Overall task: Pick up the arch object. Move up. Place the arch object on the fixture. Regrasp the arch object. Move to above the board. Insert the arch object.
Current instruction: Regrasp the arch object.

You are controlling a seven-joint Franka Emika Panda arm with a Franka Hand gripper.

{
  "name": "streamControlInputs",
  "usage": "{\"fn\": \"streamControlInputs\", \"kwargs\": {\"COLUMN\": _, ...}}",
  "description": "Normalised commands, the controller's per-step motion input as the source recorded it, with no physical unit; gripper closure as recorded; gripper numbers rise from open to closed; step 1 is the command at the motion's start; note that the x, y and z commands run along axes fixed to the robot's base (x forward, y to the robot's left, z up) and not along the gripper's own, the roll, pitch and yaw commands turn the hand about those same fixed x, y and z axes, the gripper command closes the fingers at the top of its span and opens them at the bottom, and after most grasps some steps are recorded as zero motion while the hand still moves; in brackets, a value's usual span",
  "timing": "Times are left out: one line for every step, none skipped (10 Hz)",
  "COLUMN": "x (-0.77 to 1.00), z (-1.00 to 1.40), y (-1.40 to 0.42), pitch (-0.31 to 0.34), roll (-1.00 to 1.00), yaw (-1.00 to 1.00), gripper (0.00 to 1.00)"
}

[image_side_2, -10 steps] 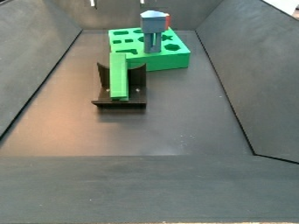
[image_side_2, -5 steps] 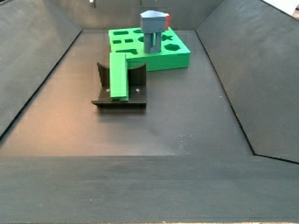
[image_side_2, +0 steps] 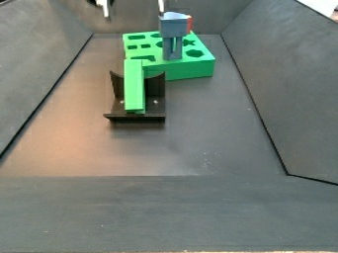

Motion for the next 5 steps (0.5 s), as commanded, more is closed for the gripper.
{"fn": "streamControlInputs", "kwargs": {"x": 0.06, "z": -1.00, "y": 0.06, "pitch": -0.008, "roll": 0.12, "yaw": 0.12, "gripper": 0.00}}
{"fn": "streamControlInputs", "kwargs": {"x": 0.07, "z": -1.00, "y": 0.06, "pitch": -0.025, "roll": 0.09, "yaw": 0.11, "gripper": 0.00}}
{"fn": "streamControlInputs", "kwargs": {"x": 0.08, "z": -1.00, "y": 0.05, "pitch": -0.047, "roll": 0.08, "yaw": 0.09, "gripper": 0.00}}
{"fn": "streamControlInputs", "kwargs": {"x": 0.08, "z": -1.00, "y": 0.05, "pitch": -0.063, "roll": 0.07, "yaw": 0.08, "gripper": 0.00}}
{"fn": "streamControlInputs", "kwargs": {"x": 0.09, "z": -1.00, "y": 0.04, "pitch": -0.071, "roll": 0.07, "yaw": 0.07, "gripper": 0.00}}
